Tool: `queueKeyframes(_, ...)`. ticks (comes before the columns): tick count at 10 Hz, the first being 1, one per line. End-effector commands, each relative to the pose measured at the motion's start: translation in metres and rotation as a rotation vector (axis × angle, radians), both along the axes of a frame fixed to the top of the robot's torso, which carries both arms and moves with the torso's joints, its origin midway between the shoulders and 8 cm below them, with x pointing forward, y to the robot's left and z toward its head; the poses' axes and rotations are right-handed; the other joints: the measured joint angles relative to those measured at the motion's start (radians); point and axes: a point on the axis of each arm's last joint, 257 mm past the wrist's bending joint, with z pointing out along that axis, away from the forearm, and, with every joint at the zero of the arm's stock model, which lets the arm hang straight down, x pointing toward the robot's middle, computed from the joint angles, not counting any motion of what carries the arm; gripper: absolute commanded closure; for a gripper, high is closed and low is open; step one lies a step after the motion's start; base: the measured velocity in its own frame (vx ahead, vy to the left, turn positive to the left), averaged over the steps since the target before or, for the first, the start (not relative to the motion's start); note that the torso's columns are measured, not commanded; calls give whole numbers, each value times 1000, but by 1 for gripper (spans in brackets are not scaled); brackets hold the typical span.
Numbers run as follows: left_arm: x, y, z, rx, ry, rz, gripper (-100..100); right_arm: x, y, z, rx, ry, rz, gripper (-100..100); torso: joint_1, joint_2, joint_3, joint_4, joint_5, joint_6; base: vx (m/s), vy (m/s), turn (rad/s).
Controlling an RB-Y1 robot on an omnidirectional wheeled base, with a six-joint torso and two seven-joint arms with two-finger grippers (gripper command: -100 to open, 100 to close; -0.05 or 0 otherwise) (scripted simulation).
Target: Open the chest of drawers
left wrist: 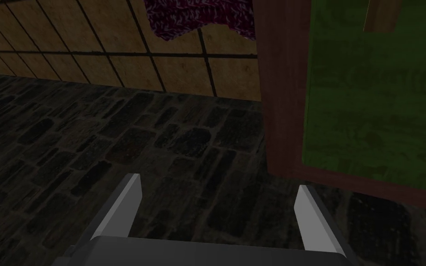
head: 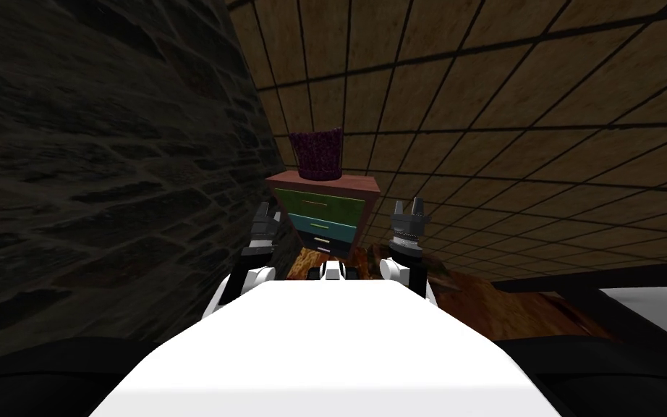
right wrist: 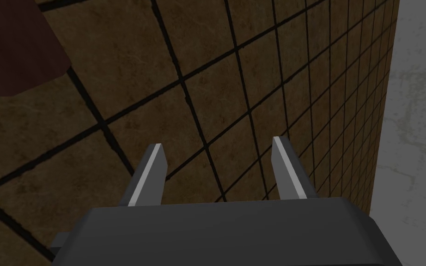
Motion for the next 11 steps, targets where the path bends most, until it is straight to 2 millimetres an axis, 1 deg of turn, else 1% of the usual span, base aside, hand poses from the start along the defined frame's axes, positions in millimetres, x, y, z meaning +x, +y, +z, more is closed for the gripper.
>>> queueKeyframes(1, 3, 0, -9, 0, 52, -4, -100, 0, 0, 0, 0, 0, 0, 0, 0, 0, 0, 0, 0, 0, 38, -10, -65)
queueKeyframes(11, 5, -2, -37, 8, 211, -17, -100, 0, 0, 0, 0, 0, 0, 0, 0, 0, 0, 0, 0, 0, 32, -7, -55)
